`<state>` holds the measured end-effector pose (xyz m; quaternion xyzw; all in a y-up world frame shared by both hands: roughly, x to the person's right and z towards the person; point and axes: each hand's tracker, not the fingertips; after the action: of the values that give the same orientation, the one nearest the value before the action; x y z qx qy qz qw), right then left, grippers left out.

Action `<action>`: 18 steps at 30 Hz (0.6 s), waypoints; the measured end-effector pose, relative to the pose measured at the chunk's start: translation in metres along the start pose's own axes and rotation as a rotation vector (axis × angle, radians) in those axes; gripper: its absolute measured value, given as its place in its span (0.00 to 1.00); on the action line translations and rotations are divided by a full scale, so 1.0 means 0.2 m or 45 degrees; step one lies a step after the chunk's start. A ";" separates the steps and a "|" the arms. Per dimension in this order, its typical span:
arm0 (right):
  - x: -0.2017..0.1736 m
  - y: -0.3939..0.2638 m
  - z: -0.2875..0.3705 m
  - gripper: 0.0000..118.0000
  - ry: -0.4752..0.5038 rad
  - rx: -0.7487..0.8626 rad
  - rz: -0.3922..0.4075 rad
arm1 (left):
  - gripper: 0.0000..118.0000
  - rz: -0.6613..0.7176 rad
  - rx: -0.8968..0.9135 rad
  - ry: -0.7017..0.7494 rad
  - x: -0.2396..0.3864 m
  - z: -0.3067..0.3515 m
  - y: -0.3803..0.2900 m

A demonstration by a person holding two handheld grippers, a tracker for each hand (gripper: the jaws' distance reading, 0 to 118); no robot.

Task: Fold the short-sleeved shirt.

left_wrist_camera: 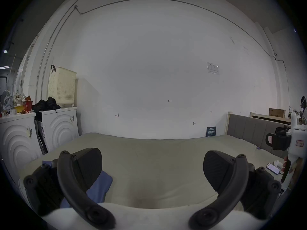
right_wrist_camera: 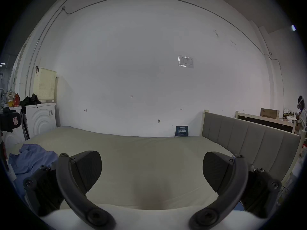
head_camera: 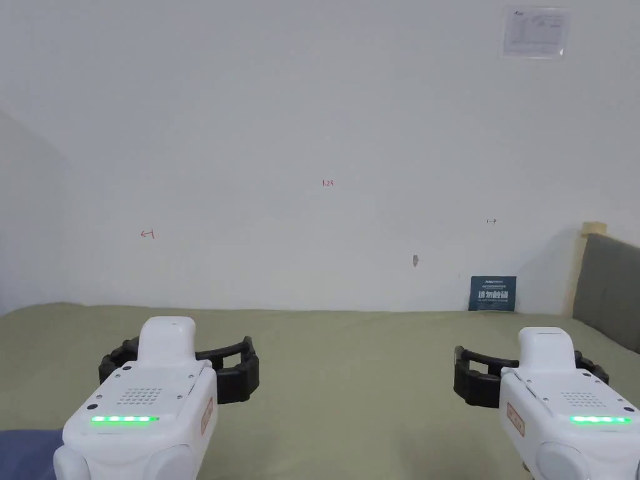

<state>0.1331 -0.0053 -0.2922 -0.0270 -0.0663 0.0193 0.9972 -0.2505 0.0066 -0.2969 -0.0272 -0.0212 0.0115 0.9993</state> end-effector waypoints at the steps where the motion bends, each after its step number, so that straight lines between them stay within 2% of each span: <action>1: 0.00 0.00 0.00 1.00 -0.005 -0.005 -0.004 | 1.00 -0.014 -0.002 -0.001 0.01 0.00 0.00; 18: 0.00 0.00 0.01 1.00 0.011 -0.003 -0.010 | 1.00 -0.003 -0.035 -0.006 0.00 -0.01 -0.02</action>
<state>0.1323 -0.0062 -0.2901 -0.0281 -0.0623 0.0152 0.9975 -0.2499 0.0019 -0.2978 -0.0408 -0.0237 0.0103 0.9988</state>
